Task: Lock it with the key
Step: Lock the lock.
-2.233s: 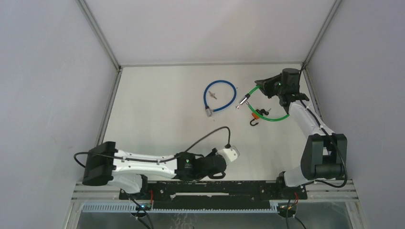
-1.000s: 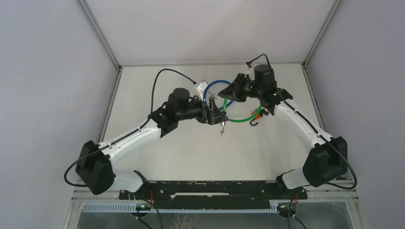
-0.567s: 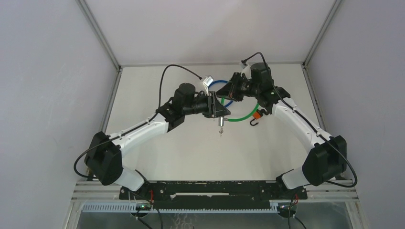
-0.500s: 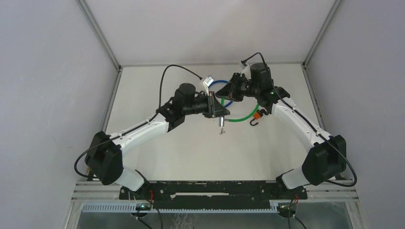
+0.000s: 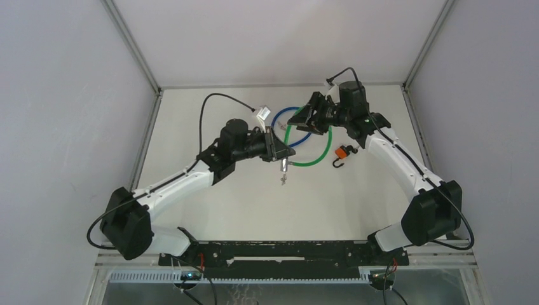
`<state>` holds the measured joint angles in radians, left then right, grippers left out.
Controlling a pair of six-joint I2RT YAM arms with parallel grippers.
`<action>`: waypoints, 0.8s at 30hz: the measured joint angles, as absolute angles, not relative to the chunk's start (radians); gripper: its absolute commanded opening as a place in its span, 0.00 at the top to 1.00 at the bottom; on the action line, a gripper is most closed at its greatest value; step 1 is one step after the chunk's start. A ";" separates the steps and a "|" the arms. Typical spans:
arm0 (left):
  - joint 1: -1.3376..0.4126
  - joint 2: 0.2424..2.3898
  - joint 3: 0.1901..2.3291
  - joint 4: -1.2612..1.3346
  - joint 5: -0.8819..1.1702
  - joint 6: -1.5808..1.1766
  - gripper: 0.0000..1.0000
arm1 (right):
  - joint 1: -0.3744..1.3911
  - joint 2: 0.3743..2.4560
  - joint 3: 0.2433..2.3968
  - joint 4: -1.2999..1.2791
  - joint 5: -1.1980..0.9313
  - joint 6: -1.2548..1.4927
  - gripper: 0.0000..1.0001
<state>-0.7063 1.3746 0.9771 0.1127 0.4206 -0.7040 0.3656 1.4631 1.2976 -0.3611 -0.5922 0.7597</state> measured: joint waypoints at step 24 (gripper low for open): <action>-0.597 0.932 0.404 0.927 0.167 -0.863 1.00 | 0.443 1.142 0.591 0.489 -0.602 1.074 0.01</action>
<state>-0.5968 0.9318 0.4038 0.9268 0.1665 -0.8627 0.4431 1.1416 0.5911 0.4892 -0.6018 1.0740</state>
